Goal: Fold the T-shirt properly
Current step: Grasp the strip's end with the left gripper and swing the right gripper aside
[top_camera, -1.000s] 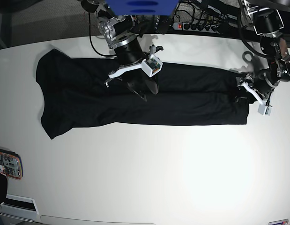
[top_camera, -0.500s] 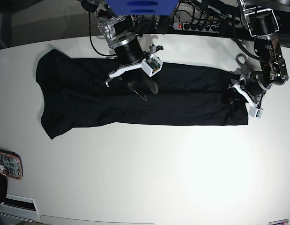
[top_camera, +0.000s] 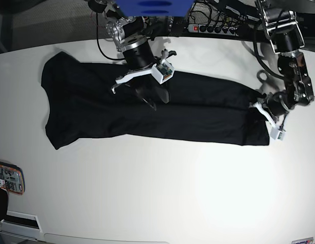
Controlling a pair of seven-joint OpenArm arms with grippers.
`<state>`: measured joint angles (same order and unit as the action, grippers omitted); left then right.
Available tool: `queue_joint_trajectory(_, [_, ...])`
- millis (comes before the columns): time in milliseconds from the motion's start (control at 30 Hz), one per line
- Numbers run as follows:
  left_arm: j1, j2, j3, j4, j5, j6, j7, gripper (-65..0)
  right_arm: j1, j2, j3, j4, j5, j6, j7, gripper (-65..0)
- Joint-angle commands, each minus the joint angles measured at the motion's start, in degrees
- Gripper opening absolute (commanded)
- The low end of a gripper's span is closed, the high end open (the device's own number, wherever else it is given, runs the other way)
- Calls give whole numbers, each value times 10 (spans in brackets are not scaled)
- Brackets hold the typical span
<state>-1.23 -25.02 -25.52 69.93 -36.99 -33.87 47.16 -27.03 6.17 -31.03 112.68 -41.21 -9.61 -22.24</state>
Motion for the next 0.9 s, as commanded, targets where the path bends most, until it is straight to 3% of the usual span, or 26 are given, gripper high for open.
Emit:
queue_joint_trajectory(0, [-14, -22, -4, -7, -4, 1, -10, -650, 3, -44, -30, 3, -23, -36, 15, -420])
queue_joint_trajectory(233, [-17, -40, -42, -25, -5, 1, -9, -650, 42, -46, 30, 3, -23, -105, 18, -420])
queue_joint_trajectory(533, [5, -47, -56, 8, -5, 1, -8, -650, 119, -46, 157, 3, -21, -101, 16, -420])
queue_joint_trajectory(633, [9, -46, -56, 24, -6, 1, -5, -650, 137, -46, 207, 2, -14, -58, 19, -420])
queue_joint_trajectory(700, [15, -46, -56, 27, -6, 1, -5, -650, 145, -47, 243, 1, 27, -32, 19, -420])
queue_joint_trajectory(800, [17, -46, -56, 29, -9, 1, -5, -650, 175, -44, 323, 0, 161, -2, 19, -420])
queue_joint_trajectory(867, [19, -46, -56, 29, -9, 1, -5, -650, 186, -44, 391, 0, 275, 46, 16, -420])
